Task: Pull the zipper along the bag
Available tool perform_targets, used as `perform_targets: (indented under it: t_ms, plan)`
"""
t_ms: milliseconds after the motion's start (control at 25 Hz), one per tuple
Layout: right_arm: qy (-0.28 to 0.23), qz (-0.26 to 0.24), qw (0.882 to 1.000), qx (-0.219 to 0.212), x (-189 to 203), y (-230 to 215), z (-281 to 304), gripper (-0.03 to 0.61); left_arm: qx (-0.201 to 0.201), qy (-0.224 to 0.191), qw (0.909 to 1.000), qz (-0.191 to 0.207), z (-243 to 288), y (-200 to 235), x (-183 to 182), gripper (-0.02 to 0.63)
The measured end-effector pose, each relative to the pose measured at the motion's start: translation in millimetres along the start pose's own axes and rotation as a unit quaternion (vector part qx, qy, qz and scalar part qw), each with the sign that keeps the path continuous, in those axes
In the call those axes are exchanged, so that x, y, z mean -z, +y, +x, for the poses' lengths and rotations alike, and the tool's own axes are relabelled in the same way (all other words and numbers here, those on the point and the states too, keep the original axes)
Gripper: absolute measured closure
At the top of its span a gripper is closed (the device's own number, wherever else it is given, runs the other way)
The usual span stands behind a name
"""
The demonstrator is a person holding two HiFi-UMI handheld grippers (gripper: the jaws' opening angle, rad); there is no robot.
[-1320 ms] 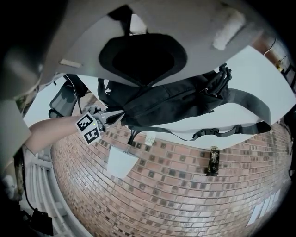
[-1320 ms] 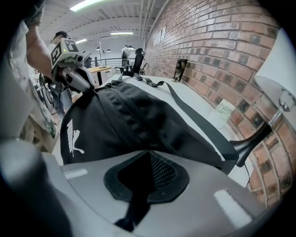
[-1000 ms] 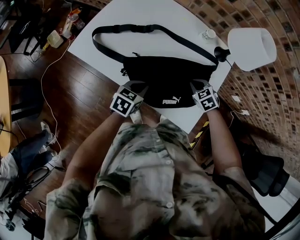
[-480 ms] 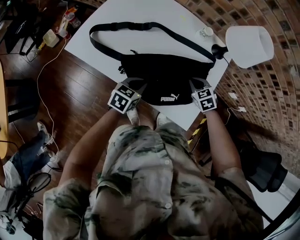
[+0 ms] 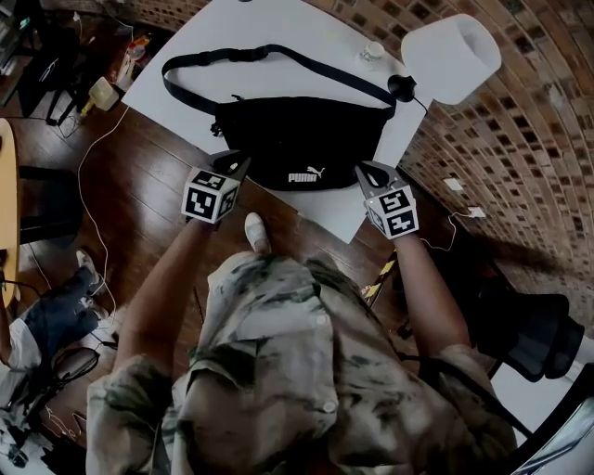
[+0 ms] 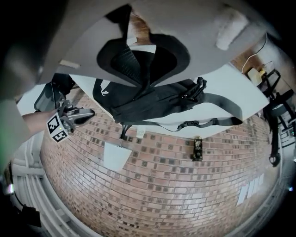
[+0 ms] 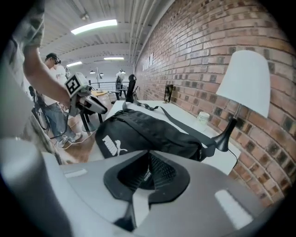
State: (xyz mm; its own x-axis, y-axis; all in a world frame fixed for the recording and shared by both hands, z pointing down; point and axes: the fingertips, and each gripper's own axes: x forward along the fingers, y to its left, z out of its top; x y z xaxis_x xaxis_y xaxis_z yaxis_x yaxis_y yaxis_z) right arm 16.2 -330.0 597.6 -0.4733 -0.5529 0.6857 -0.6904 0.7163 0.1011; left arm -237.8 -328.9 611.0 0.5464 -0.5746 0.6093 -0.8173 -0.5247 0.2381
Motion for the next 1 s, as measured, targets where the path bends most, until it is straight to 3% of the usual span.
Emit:
perform_targets:
  t_ms: [240, 520, 720, 1000]
  plan:
    - [-0.063, 0.003, 0.997, -0.033, 35.6, 44.3, -88.2, 0.563, -0.045, -0.03, 0.9983, -0.021, -66.4, -71.7, 21.7, 0.551]
    - [-0.108, 0.002, 0.991, -0.081, 96.0, 104.8, -189.0, 0.563, -0.048, -0.092, 0.9908, -0.088, -141.2, -212.0, 63.7, 0.552]
    - [-0.131, 0.02, 0.986, -0.104, 121.1, 150.9, -262.3, 0.563, -0.022, -0.089, 0.9944, -0.052, -200.3, -303.8, 83.2, 0.561]
    - [-0.166, 0.017, 0.982, -0.087, 133.8, 205.1, -347.3, 0.563, 0.024, -0.111, 0.9935, -0.003, -258.7, -389.2, 101.5, 0.572]
